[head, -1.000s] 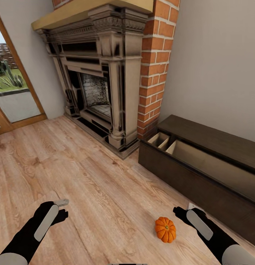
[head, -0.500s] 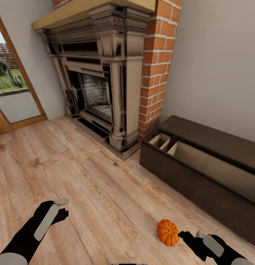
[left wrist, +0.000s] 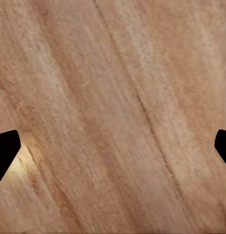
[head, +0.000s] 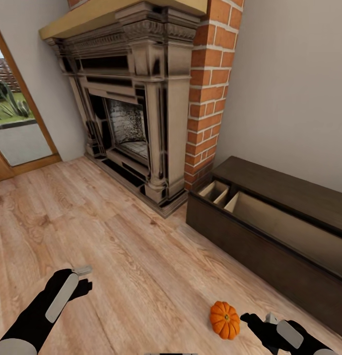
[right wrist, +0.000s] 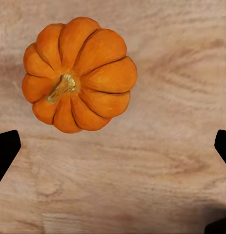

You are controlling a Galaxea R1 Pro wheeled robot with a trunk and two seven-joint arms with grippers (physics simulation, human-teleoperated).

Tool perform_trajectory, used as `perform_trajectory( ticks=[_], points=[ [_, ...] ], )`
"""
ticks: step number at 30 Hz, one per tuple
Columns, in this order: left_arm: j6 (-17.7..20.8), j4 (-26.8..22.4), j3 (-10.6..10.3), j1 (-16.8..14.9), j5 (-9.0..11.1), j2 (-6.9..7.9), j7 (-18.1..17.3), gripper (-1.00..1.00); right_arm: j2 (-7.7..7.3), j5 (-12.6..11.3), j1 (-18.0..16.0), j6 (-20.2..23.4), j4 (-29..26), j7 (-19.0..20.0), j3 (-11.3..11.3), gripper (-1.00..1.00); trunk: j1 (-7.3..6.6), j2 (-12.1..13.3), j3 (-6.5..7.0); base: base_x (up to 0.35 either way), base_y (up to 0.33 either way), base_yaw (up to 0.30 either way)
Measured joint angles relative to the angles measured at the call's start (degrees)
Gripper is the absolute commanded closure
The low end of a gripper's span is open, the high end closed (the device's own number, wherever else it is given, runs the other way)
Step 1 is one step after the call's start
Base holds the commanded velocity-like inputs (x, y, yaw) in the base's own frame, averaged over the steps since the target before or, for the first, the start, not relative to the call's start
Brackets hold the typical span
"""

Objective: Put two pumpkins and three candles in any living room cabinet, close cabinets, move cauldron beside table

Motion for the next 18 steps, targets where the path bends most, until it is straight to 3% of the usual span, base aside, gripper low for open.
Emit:
perform_trajectory(
  ticks=[8,14,18],
  points=[
    [0.06,-1.37,0.31,0.00,0.43,0.29,-1.67,-1.00,-0.17,-0.01,0.00,-0.07,-0.02,0.17,0.00,-1.00,0.02,0.00,0.00,0.030,0.004,0.000],
    [0.14,-2.87,0.56,0.00,0.69,0.26,-2.24,-1.00,-0.34,0.00,0.00,-0.11,-0.34,0.96,0.01,-1.00,1.33,-2.39,-1.07,0.001,0.000,0.000],
    [0.50,-5.65,0.90,0.02,1.69,0.46,-4.73,-1.00,-0.25,0.33,0.00,-0.15,-0.78,2.40,0.07,-1.00,2.21,-4.00,-1.79,0.000,0.000,0.000]
  ],
)
